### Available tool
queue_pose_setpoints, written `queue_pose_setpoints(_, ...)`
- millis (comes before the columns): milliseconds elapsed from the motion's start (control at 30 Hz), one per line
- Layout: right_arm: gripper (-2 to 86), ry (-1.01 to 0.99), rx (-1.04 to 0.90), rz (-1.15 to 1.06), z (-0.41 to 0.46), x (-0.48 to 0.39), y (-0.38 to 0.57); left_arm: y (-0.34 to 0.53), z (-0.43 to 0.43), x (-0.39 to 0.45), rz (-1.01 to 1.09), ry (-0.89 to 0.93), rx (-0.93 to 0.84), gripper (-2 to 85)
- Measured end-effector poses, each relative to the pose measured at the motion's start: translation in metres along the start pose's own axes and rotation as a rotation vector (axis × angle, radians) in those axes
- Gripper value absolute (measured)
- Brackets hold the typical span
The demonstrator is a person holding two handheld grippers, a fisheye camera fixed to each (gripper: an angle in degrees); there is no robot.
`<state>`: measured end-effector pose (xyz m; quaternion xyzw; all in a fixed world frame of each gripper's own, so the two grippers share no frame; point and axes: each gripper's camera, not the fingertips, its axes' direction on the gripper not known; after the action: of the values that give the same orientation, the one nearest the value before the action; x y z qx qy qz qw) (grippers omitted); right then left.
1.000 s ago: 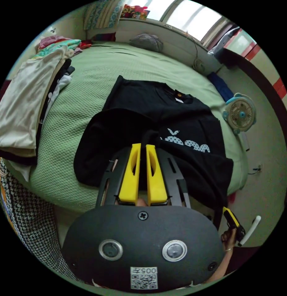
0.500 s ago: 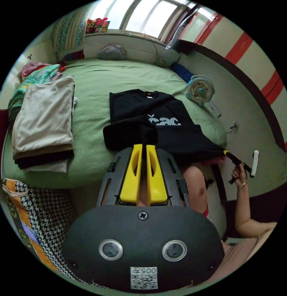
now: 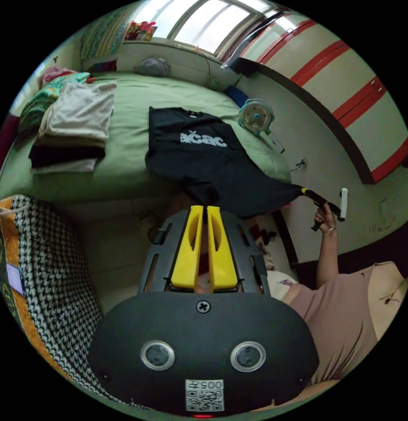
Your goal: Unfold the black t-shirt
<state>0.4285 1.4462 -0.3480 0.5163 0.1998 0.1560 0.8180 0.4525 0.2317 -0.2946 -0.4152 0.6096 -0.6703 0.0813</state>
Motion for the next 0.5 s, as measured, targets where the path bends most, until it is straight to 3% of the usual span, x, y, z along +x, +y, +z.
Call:
queue_pose_setpoints(133,1.6,0.057,-0.276,-0.101,0.038,-0.006,0.002,0.009,0.009,-0.014,-0.041,-0.105,-0.127,0.4)
queue_pose_setpoints(200,2.9,0.074,-0.318,-0.116,0.052,-0.008,0.0,0.009,0.007,-0.029,-0.087,-0.228,-0.151,0.1)
queue_pose_setpoints(367,5.3,0.043,-0.259,-0.145,0.078,-0.036,-0.028,-0.017,0.007,-0.046,-0.156,-0.274,-0.074,1.0)
queue_pose_setpoints(500,7.3,0.024,-0.171,-0.269,0.107,-0.087,-0.073,-0.069,0.031,-0.036,-0.072,-0.254,0.008,4.5)
